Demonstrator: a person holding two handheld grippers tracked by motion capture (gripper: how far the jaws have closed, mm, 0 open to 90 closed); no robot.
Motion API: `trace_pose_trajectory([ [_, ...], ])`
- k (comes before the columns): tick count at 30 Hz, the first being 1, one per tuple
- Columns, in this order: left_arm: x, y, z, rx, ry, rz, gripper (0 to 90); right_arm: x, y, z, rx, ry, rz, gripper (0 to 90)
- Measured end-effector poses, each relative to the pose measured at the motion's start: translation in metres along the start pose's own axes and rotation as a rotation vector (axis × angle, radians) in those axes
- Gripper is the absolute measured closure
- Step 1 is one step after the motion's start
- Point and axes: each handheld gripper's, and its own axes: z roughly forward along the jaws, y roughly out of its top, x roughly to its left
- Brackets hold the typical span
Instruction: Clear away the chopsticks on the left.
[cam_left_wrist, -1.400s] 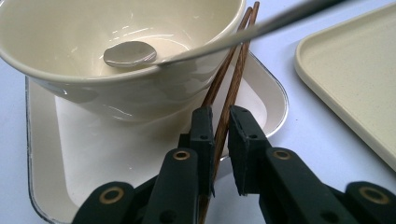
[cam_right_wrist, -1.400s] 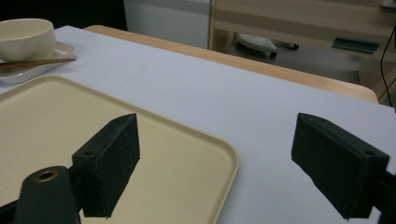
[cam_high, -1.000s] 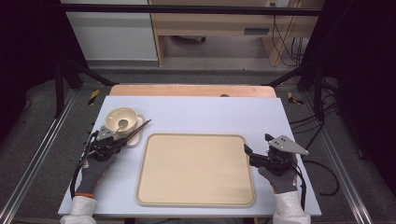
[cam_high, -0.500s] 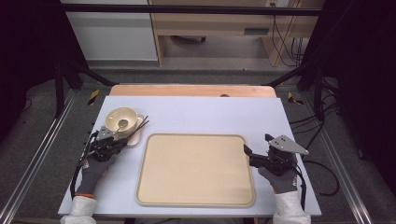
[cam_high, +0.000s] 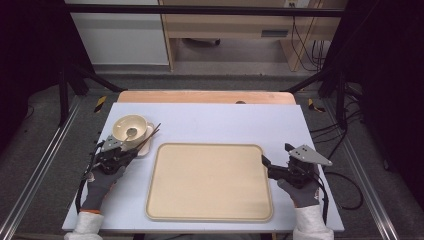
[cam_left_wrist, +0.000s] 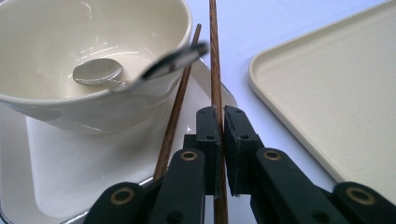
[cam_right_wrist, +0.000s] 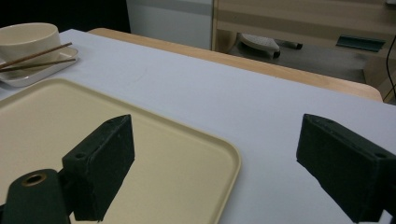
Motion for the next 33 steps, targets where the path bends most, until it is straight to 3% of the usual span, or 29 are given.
trace_pose_trajectory([
  [9,-0.018,0.005,-0.011,-0.019,-0.013,0.025,85.1,-0.001,0.0,-0.001,-0.005,0.004,0.005,9.3],
  [19,-0.036,0.009,-0.03,-0.057,-0.013,0.011,85.1,-0.003,0.001,-0.003,-0.016,0.006,0.014,8.7],
  [28,-0.064,0.021,-0.04,-0.089,-0.004,0.036,85.1,-0.004,0.0,-0.003,-0.014,0.003,0.019,8.6],
  [33,-0.078,0.027,-0.045,-0.117,-0.002,0.023,85.1,-0.004,0.0,-0.003,-0.016,0.002,0.019,8.4],
])
